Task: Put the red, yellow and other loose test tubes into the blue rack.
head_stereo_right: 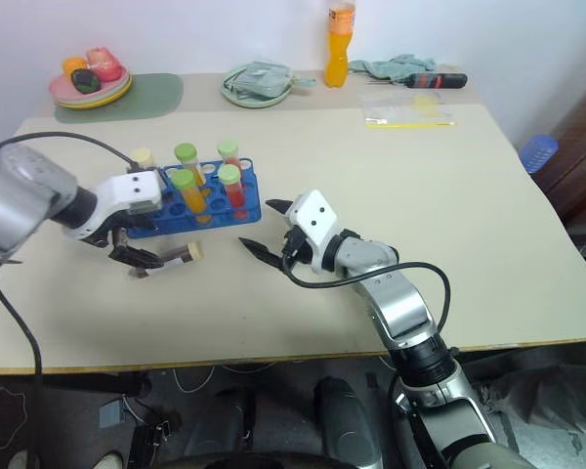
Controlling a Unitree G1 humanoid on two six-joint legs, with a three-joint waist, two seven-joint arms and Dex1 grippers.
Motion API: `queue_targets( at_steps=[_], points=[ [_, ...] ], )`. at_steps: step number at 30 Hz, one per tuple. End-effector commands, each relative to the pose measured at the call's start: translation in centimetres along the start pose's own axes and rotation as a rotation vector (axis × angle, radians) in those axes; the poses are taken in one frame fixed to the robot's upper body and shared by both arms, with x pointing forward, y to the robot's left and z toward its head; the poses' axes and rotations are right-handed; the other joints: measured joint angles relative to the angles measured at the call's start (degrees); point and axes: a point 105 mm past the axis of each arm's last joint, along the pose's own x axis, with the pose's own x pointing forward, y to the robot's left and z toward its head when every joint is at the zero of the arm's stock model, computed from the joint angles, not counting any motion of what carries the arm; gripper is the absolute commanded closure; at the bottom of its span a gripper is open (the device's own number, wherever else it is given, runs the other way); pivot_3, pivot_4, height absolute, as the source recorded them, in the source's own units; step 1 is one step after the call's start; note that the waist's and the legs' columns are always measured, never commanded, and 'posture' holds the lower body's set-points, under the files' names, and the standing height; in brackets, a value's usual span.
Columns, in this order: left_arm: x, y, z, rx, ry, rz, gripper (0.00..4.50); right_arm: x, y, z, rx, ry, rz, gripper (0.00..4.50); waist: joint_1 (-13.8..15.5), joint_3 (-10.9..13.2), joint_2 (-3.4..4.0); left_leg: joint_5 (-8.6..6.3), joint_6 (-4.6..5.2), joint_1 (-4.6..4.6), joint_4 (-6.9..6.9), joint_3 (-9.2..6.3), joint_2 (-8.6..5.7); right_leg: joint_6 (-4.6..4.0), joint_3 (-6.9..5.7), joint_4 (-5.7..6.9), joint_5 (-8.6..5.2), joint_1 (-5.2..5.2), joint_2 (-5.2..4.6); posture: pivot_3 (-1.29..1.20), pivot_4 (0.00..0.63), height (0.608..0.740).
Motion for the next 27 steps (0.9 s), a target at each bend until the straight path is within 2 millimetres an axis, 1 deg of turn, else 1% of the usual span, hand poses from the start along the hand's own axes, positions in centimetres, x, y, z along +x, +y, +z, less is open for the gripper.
queue_targets(
  at_steps=[1, 5, 9, 12, 18, 21, 22, 23, 25, 27],
  points=[
    [0.1, 1.1, -0.5, 0.003, 0.084, -0.008, 0.10, -0.4, 0.0, 1.5, -0.035, -0.054, -0.030, 0.30, -0.05, 0.00, 0.00, 0.00, 0.00, -0.03, 0.00, 0.00, 0.01, -0.01, 0.00, 0.02, -0.01, -0.05, 0.00, 0.00, 0.150, 0.740],
    [1.1, 1.3, -0.3, -0.010, 0.109, -0.038, 0.10, -0.6, 0.0, 1.4, -0.032, -0.053, -0.050, 0.30, 0.01, 0.01, 0.00, 0.00, 0.01, -0.06, 0.01, -0.03, 0.01, -0.03, -0.01, 0.05, -0.02, -0.08, 0.00, 0.00, 0.150, 0.740],
    [1.3, 0.7, -0.5, 0.015, 0.134, -0.063, 0.10, -0.7, 0.0, 1.4, -0.032, -0.052, -0.056, 0.30, 0.08, 0.01, 0.00, 0.00, 0.01, -0.08, 0.02, -0.04, 0.01, -0.02, -0.01, 0.06, -0.02, -0.08, -0.01, 0.00, 0.150, 0.740],
    [1.4, 0.6, -1.0, 0.018, 0.148, -0.063, 0.91, -0.6, -0.1, 1.4, -0.034, -0.053, -0.056, 0.30, 0.05, 0.01, 0.00, 0.00, 0.01, -0.08, 0.02, -0.04, 0.01, -0.02, 0.00, 0.06, -0.02, -0.08, -0.02, 0.00, 0.150, 0.740],
    [1.3, -0.3, -2.1, 0.005, 0.148, -0.072, 3.66, -0.3, 0.1, 1.4, -0.036, -0.057, -0.036, 0.30, 0.01, 0.01, -0.01, 0.00, 0.01, -0.07, 0.03, -0.05, 0.02, -0.02, 0.00, 0.08, -0.02, -0.08, -0.01, 0.00, 0.150, 0.740],
    [0.8, -0.6, -2.9, 0.031, 0.126, -0.070, 3.72, -0.2, 0.2, 1.5, -0.036, -0.058, -0.026, 0.30, -0.02, 0.01, -0.01, 0.00, 0.01, -0.07, 0.03, -0.05, 0.02, -0.02, 0.00, 0.09, -0.02, -0.08, -0.02, 0.00, 0.150, 0.740],
    [0.1, -0.8, -3.2, 0.054, 0.082, -0.073, 3.72, -0.3, 0.5, 1.5, -0.023, -0.060, -0.004, 0.30, -0.07, 0.01, -0.01, 0.00, 0.01, -0.07, 0.03, -0.05, 0.02, -0.02, 0.00, 0.09, -0.02, -0.08, -0.02, 0.00, 0.150, 0.740],
    [-0.6, -1.1, -3.5, 0.067, 0.036, -0.076, 3.72, -0.5, 0.9, 1.5, -0.015, -0.061, 0.019, 0.30, -0.12, 0.01, -0.01, 0.00, 0.01, -0.07, 0.03, -0.05, 0.03, -0.02, 0.00, 0.09, -0.02, -0.08, -0.02, 0.00, 0.150, 0.740],
    [-2.6, -0.9, -4.0, 0.094, -0.110, -0.040, 3.72, -0.9, 1.6, 1.3, -0.005, -0.053, 0.073, 0.30, -0.08, 0.00, -0.01, 0.00, 0.01, -0.07, 0.02, -0.04, 0.07, -0.03, -0.01, 0.08, -0.02, -0.09, -0.02, 0.00, 0.150, 0.740],
    [-4.2, -0.5, -4.4, 0.098, -0.256, 0.025, 3.72, -1.1, 1.9, 1.2, 0.000, -0.046, 0.094, 0.30, 0.12, 0.01, -0.01, 0.00, 0.01, -0.07, 0.03, -0.05, 0.09, -0.03, -0.04, 0.09, -0.02, -0.08, -0.02, 0.00, 0.150, 0.740]
  ],
)
